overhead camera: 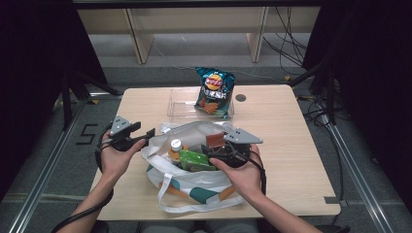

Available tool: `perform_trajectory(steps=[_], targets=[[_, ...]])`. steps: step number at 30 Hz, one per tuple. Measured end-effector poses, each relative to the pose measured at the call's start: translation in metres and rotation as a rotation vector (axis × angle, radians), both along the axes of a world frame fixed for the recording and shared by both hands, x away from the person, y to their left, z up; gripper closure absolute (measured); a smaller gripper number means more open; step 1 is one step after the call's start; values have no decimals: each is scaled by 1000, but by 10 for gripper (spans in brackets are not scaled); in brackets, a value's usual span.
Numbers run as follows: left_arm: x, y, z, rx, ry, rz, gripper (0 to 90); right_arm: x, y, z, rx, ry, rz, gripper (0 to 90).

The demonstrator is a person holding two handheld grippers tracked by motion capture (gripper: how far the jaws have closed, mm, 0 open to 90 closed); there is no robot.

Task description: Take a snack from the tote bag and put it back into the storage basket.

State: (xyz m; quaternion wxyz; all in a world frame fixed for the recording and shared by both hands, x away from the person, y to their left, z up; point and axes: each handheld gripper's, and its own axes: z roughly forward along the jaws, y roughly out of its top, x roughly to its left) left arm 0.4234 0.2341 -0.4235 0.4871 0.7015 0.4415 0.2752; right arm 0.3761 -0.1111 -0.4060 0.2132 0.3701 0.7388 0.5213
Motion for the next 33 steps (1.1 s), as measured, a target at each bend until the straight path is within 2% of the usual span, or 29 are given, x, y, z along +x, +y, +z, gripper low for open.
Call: perform_trajectory(steps=[2, 4, 5, 7, 10, 12, 13, 14, 15, 16, 20, 22, 24, 25, 28, 30, 32, 33], targets=[[0, 1, 0, 0, 1, -2, 350, -1, 1, 0, 12, 24, 14, 190], [0, 0, -1, 2, 5, 2, 350, -2, 1, 0, 21, 25, 1, 200], [0, 0, -1, 2, 4, 1, 349, -1, 0, 1, 2, 5, 13, 204], [0, 0, 0, 4, 3, 0, 349, 1, 0, 0, -1, -31, 15, 210], [0, 0, 0, 3, 2, 0, 349, 1, -1, 0, -7, -34, 15, 216], [0, 0, 0, 2, 1, -3, 349, -1, -2, 1, -7, -15, 2, 220], [0, 0, 0, 2, 3, 0, 349, 0, -3, 1, -17, -33, 1, 221], [0, 0, -1, 4, 3, 0, 349, -2, -2, 2, -5, -7, -10, 221], [0, 0, 0, 4, 4, 1, 349, -2, -3, 2, -13, -6, -8, 219], [0, 1, 0, 2, 1, -2, 349, -1, -2, 1, -12, -28, -6, 217], [0, 1, 1, 1, 1, 5, 349, -5, 2, 0, -2, -18, -20, 192], [-1, 2, 1, 0, 0, 7, 349, -4, 0, -2, -39, -20, -4, 177], [-1, 2, 1, 3, 0, 8, 349, -4, 1, -4, -36, -17, -20, 172], [-1, 3, 1, 5, -1, 6, 349, -5, 2, -5, -33, 0, -14, 171], [-1, 2, 1, 4, -1, 4, 349, -4, 2, -4, -50, -10, -19, 171], [0, 2, 0, 0, 0, 4, 349, -3, 4, -5, -37, -7, -28, 171], [0, 2, 0, 2, 2, 3, 349, 0, 4, -4, -51, -21, -4, 171], [0, 2, 0, 4, 2, 4, 349, -2, 5, -4, -53, -4, -22, 172]])
